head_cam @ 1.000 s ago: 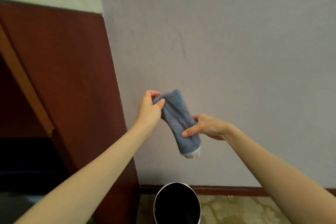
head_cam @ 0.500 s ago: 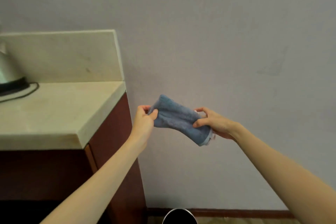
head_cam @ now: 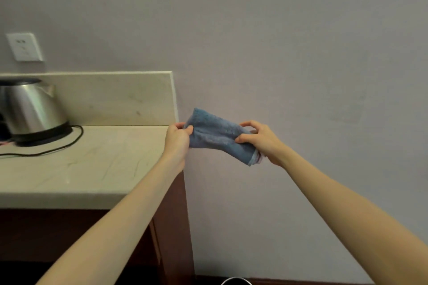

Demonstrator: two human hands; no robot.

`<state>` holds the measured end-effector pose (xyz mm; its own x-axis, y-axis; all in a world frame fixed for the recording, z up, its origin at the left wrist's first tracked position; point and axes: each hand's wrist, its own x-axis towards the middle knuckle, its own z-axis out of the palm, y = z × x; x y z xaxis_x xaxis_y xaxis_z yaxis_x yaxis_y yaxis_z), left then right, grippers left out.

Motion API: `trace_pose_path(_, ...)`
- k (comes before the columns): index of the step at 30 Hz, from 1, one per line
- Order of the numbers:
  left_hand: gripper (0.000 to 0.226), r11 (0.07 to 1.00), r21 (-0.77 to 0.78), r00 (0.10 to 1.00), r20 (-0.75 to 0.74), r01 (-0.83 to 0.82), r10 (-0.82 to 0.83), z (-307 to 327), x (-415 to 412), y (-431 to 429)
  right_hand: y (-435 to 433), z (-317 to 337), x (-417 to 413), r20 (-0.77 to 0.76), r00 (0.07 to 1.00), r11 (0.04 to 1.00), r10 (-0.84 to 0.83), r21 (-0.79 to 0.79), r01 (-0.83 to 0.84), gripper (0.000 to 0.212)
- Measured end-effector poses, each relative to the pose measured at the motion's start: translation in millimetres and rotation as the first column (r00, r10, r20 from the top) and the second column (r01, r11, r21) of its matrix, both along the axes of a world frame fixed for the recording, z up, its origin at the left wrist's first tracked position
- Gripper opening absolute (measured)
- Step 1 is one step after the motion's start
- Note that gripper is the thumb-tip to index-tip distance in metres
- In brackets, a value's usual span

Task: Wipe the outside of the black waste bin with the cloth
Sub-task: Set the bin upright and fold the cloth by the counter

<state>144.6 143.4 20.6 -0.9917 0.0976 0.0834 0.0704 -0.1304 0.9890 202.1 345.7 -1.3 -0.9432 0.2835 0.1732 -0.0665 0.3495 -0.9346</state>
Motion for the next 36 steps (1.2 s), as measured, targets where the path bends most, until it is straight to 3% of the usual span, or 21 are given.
trace_pose_path(6,0.022,0.995,-0.061,0.996,-0.031,-0.084,0.083,-2,-31,-34,-33,5,-41,0.074,0.997,0.979,0.002,0.204,-0.017,0.051)
trace_pose_path(11,0.016,0.992,-0.094,0.997,0.008,-0.078,0.079,-12,-73,-69,-68,0,-79,-0.016,0.999,0.964,-0.047,0.26,0.049,0.062)
trace_pose_path(17,0.01,0.987,-0.055,0.987,0.056,-0.149,0.152,-31,-129,-96,-107,-16,-133,-0.142,0.988,0.952,-0.061,0.29,0.1,0.047)
trace_pose_path(24,0.032,0.916,-0.266,0.951,-0.015,-0.301,0.308,-44,-198,-129,-150,-30,-192,-0.277,0.958,0.864,-0.068,0.464,0.195,0.033)
trace_pose_path(30,0.03,0.827,-0.437,0.934,-0.111,-0.353,0.34,-49,-236,-144,-160,-38,-238,-0.269,0.96,0.917,-0.075,0.359,0.172,0.019)
trace_pose_path(36,0.009,0.787,-0.51,0.936,-0.137,-0.348,0.326,-46,-258,-137,-159,-45,-261,-0.284,0.951,0.943,-0.119,0.267,0.197,0.012)
